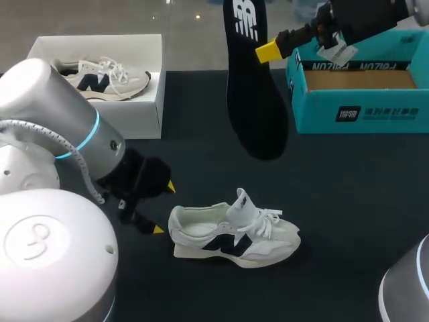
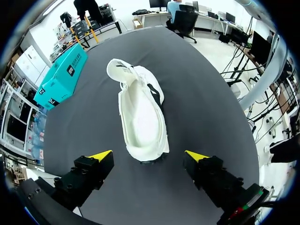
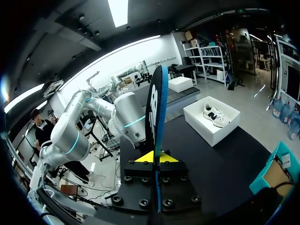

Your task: Take the shoe out of the shoebox, open the shoe tongue, remove and reinsert the insole, then place the shoe into the shoebox

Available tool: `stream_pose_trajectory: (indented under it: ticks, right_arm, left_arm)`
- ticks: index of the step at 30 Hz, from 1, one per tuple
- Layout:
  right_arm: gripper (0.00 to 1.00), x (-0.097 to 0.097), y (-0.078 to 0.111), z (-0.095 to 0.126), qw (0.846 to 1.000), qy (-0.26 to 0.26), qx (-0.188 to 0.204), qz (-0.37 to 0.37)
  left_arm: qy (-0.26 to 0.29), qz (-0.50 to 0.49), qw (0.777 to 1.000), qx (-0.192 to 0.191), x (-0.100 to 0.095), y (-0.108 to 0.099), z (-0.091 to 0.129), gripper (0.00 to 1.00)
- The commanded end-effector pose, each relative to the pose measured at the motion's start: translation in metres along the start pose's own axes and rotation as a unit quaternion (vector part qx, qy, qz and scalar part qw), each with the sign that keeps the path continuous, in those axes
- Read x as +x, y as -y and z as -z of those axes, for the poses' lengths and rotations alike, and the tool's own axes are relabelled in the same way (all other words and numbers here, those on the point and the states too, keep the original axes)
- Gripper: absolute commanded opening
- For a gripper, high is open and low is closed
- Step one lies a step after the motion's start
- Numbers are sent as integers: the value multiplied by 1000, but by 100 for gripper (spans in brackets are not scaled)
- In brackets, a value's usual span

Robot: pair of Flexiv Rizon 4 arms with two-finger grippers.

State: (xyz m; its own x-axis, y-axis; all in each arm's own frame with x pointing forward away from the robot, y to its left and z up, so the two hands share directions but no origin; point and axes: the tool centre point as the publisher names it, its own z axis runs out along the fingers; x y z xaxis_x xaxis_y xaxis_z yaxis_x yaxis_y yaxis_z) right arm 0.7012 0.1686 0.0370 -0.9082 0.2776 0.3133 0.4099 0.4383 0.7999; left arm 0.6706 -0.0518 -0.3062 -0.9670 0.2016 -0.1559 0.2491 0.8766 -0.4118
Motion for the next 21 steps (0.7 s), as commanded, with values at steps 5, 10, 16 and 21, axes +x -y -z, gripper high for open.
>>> stream_pose_trajectory:
  ticks: [5,10,16,21]
  right_arm:
    - [0,-1,-2,-2,1000,0,2,-1]
    - [0,-1,-2,-2,1000,0,2,-1]
    - [0,-1,-2,-2,1000,0,2,-1]
    - [0,-1,-2,-2,1000,0,2,-1]
  left_arm:
    - [1,-11,1000,2,-14,50,-12,100]
    - [5,-15,1000,-7,-26,76,-31,100]
    - [-12,2,1000,-29,-44,73,-61,100]
    - [-21,24,999,-41,-59,64,-78,100]
